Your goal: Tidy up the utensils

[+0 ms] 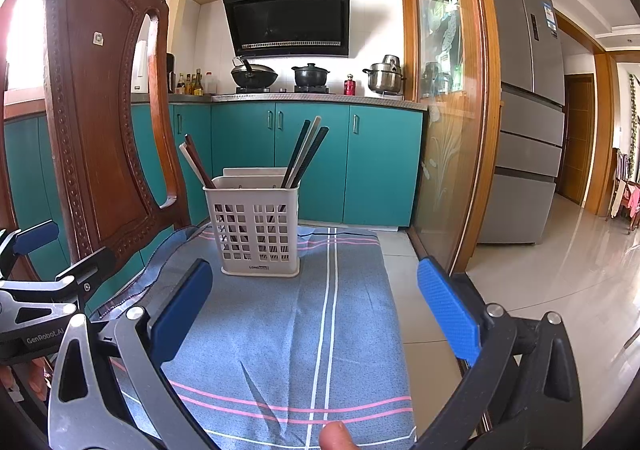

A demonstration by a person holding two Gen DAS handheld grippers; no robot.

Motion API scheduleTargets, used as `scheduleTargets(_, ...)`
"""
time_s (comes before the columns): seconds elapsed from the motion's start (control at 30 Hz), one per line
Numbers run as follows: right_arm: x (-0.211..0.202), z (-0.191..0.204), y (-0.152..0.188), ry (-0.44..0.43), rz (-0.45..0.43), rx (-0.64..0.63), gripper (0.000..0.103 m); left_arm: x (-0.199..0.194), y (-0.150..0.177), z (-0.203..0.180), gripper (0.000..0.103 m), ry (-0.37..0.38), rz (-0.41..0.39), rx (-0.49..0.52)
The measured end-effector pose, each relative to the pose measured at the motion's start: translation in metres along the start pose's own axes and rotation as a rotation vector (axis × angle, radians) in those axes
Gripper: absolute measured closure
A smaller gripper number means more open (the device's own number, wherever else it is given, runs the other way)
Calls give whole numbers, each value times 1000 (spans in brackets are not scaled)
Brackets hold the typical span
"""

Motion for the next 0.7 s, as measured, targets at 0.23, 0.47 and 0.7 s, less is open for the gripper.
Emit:
scheduleTargets(0.23, 1, -3, 4, -2, 1, -8, 3, 0, 0, 0, 3, -5, 1, -1)
scheduleTargets(0.47, 1, -2, 4, -3, 2, -8, 3, -1, 0, -1, 3, -1, 0, -3)
scheduleTargets(0.7, 2, -3, 4, -4, 1, -9, 3, -1, 0, -1, 3, -2, -1, -2)
Point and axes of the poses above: each gripper's, at about its wrist camera, not at the fingertips, and x roughly the way its jaws point, z to its left, y to its underside, the point moved 5 cm from there along x, roughly the way its jaws point, and after that the axes turned 12 degrees about y, right-handed, at the moved point
